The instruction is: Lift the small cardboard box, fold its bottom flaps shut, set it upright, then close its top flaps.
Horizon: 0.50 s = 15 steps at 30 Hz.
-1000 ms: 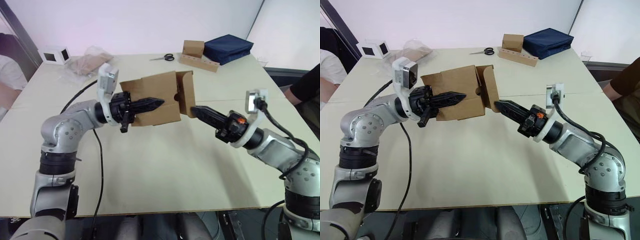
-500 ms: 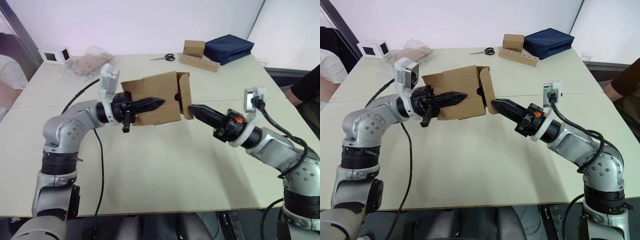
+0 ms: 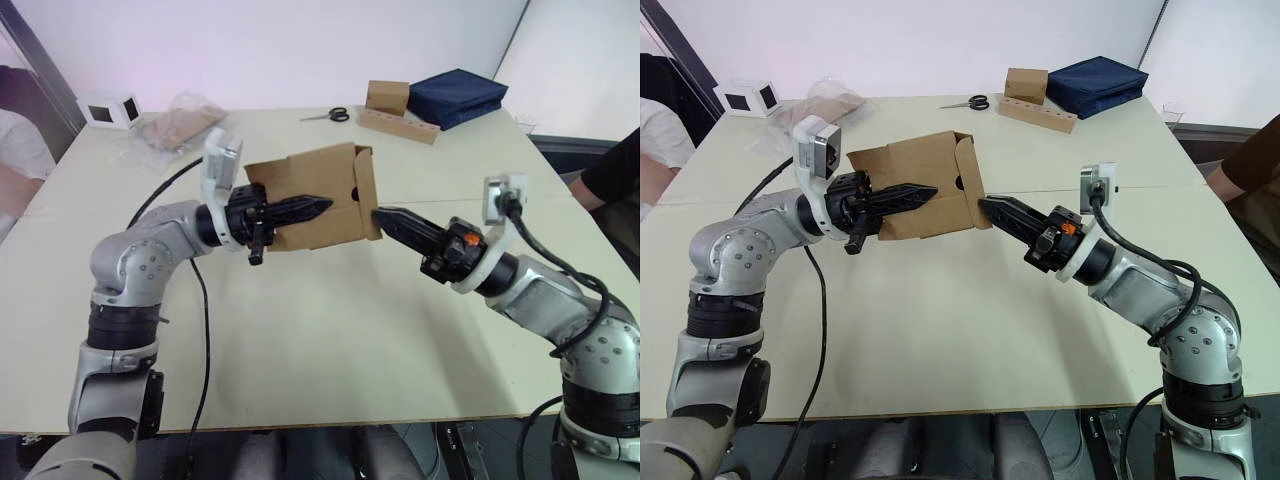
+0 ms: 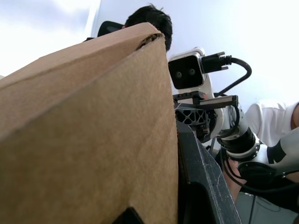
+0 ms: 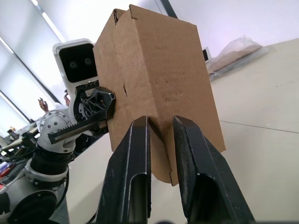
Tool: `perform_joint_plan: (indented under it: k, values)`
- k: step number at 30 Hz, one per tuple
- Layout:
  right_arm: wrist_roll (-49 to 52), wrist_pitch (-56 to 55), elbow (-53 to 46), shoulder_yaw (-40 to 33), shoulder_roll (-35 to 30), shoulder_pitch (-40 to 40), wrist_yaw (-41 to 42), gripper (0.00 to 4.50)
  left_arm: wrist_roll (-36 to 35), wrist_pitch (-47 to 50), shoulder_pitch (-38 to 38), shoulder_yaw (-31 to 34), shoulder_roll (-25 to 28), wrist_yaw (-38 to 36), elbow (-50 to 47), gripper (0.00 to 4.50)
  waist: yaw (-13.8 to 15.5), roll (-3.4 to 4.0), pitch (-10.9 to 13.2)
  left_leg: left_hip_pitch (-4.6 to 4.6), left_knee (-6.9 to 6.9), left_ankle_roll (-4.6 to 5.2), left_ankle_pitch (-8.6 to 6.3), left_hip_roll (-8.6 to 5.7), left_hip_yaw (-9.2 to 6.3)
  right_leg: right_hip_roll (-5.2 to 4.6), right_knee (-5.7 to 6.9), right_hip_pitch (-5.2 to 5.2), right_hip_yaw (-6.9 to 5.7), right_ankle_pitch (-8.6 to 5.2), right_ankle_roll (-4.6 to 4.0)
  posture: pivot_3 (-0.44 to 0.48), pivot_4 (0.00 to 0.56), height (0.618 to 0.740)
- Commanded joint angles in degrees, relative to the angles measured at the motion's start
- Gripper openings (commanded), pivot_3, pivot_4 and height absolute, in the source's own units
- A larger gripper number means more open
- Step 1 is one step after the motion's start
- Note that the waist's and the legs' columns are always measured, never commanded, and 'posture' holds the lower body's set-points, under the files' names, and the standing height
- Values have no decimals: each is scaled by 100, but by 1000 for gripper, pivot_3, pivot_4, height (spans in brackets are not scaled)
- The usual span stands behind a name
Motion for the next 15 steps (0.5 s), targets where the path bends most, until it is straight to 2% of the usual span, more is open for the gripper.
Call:
perform_joint_plan:
  k: [1, 15]
  values:
    - [-92, -145, -147, -40, 16, -144, -11, 727, -118, -15, -40, 44, 24, -65, -174, 0, 0, 0, 0, 0, 0, 0, 0, 0, 0, 0, 0, 0, 0, 0, 0, 0, 150, 740]
    - [-23, -116, -147, -41, 37, -276, -40, 727, -13, -140, 2, -9, -15, -49, -181, 0, 0, 0, 0, 0, 0, 0, 0, 0, 0, 0, 0, 0, 0, 0, 0, 0, 150, 740]
